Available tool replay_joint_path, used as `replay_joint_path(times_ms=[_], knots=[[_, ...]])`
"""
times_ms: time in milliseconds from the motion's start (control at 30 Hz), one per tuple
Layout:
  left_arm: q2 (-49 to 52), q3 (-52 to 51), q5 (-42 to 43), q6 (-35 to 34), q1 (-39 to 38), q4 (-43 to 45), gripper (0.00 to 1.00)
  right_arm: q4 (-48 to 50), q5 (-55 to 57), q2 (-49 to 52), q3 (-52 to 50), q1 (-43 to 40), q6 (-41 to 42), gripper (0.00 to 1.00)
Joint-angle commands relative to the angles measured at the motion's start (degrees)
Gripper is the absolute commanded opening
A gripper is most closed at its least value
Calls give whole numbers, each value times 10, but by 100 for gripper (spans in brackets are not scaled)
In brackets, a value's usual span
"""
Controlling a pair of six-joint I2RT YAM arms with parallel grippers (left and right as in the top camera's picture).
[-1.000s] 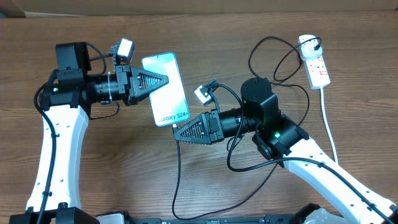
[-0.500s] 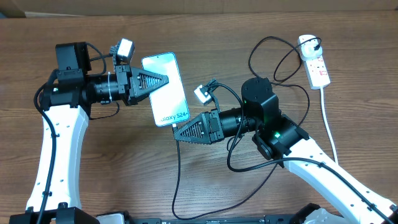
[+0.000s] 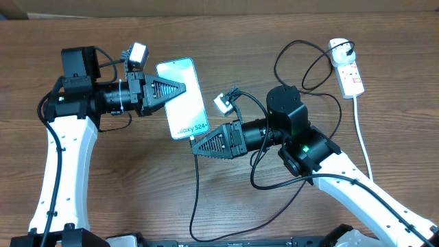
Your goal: Plug charger to phone and switch on socket
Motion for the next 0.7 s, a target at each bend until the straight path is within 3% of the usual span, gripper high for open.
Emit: replay_joint_path(times_ms=[0,667], knots=[[-5,4,26,-3,-3,2,4,7,-3,1,1,3,5,4],[-5,4,32,-3,-11,-6,4,21,17,1,1,2,9,4]])
